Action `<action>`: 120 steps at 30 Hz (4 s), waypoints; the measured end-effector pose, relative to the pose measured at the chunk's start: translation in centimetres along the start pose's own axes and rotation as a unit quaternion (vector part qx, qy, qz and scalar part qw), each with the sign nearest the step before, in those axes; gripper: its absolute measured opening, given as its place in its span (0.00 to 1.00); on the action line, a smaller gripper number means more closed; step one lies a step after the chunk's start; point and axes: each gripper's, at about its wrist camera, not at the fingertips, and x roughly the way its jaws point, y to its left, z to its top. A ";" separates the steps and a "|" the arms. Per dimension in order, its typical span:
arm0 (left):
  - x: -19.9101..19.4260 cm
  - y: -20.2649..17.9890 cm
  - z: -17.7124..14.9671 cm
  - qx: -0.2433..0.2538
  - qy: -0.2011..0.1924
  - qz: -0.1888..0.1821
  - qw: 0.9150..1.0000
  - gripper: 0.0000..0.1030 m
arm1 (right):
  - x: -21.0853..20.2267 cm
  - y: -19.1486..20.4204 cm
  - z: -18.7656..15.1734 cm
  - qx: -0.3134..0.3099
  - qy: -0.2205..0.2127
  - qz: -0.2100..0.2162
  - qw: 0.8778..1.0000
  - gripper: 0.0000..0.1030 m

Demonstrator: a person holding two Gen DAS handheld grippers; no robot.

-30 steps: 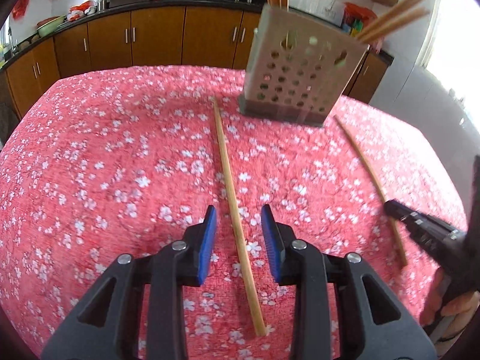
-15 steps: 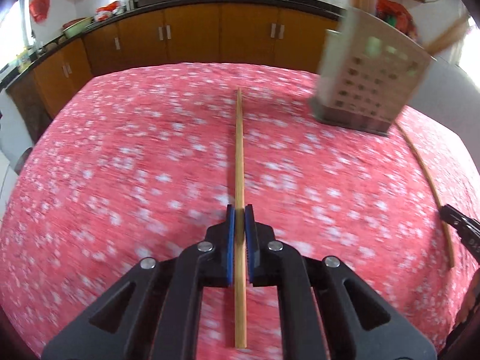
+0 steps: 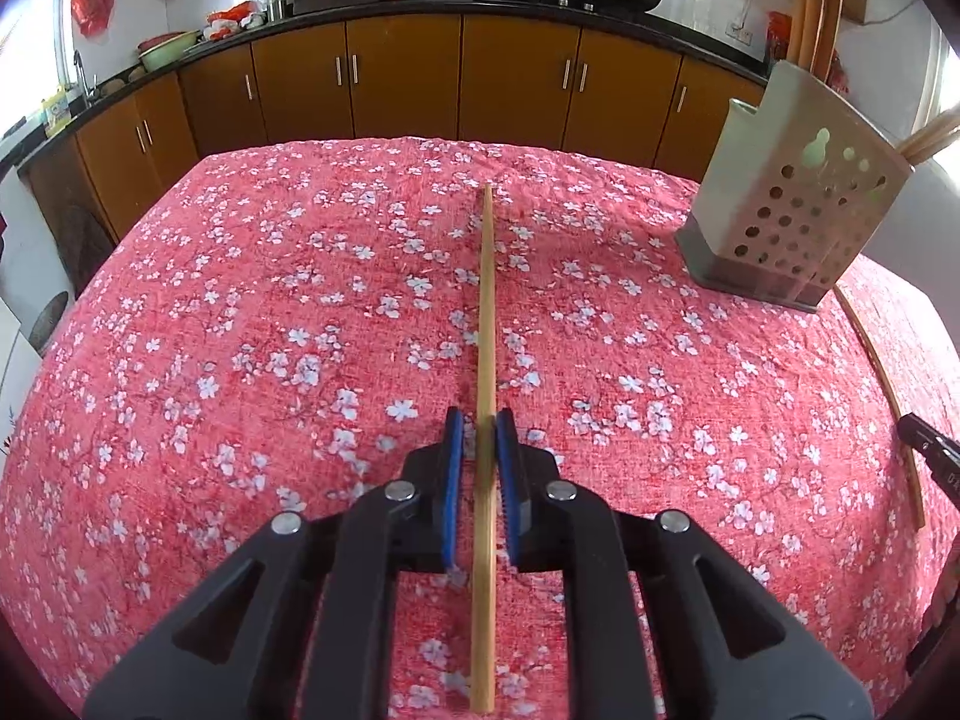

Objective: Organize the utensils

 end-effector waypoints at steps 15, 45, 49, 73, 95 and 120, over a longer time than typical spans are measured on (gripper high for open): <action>-0.6 -0.1 -0.7 0.003 -0.001 0.006 1.000 0.13 | -0.2 -0.3 0.0 0.003 0.000 0.003 1.000 0.09; -0.5 0.1 -0.7 0.003 0.000 0.007 1.000 0.14 | -0.3 -0.4 -0.1 0.004 -0.001 0.003 1.000 0.10; -0.5 0.1 -0.6 0.003 0.000 0.007 1.000 0.14 | -0.4 -0.4 -0.1 0.004 -0.001 0.003 1.000 0.10; -0.5 -0.1 -0.6 0.002 0.001 0.006 1.000 0.14 | -0.3 -0.4 -0.1 0.004 -0.002 0.003 1.000 0.10; -1.7 -1.8 -1.5 0.039 0.004 0.019 0.999 0.08 | -0.7 -0.8 -0.3 0.016 -0.006 0.012 1.000 0.08; -15.9 -2.4 5.1 0.024 -0.164 -0.047 0.985 0.07 | -12.2 -1.6 4.2 0.034 -0.188 0.037 0.981 0.06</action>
